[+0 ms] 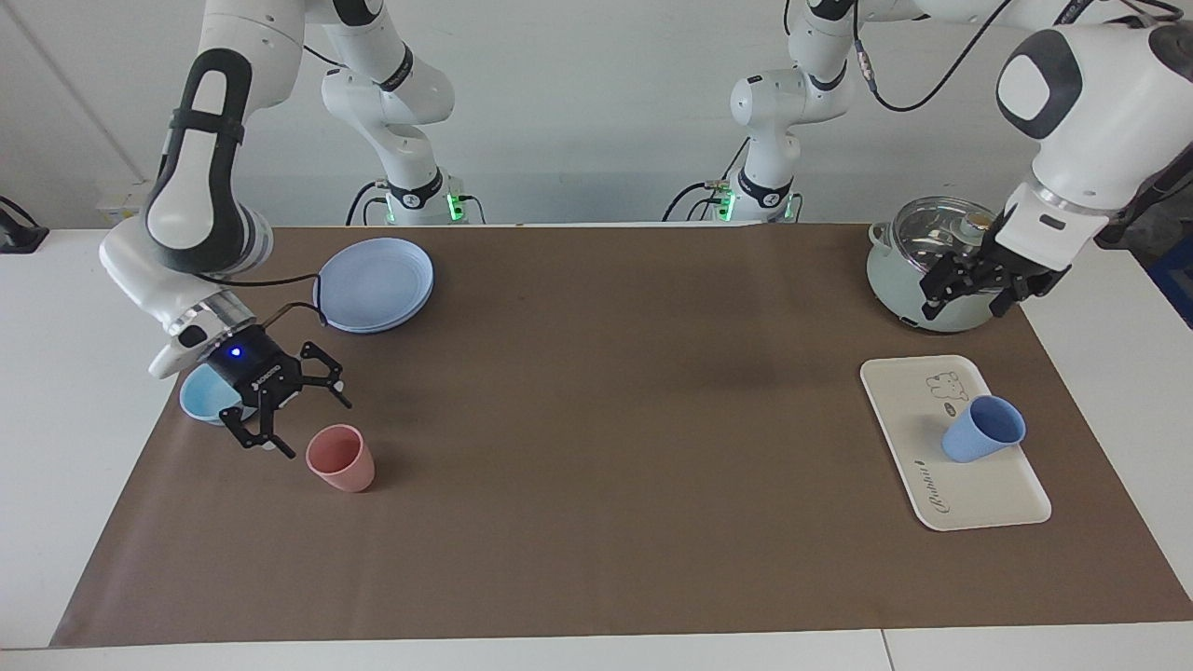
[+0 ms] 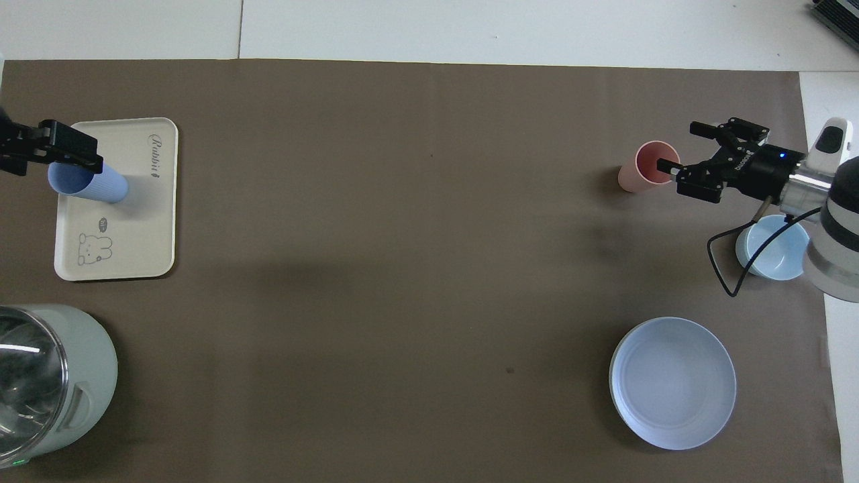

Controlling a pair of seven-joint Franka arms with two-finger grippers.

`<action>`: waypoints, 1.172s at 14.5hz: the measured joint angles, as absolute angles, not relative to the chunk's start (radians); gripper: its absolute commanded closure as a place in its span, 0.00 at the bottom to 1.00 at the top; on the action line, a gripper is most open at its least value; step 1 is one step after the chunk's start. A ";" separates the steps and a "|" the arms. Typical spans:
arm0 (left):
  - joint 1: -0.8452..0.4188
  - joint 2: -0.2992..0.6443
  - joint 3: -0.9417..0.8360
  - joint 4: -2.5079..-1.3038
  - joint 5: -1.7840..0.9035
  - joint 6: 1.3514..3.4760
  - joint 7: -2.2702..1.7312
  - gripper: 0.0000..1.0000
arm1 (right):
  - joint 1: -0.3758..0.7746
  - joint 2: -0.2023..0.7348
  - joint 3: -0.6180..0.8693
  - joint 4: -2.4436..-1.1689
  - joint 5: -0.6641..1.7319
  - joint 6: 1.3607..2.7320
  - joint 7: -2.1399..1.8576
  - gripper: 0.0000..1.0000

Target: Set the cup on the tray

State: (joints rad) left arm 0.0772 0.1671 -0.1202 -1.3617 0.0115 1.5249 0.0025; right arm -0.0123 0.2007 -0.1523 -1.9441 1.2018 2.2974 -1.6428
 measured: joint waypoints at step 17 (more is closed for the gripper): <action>-0.073 -0.027 0.007 -1.568 -0.062 1.553 -0.020 0.00 | 0.037 -0.020 -0.144 -1.647 0.003 1.648 -0.062 0.00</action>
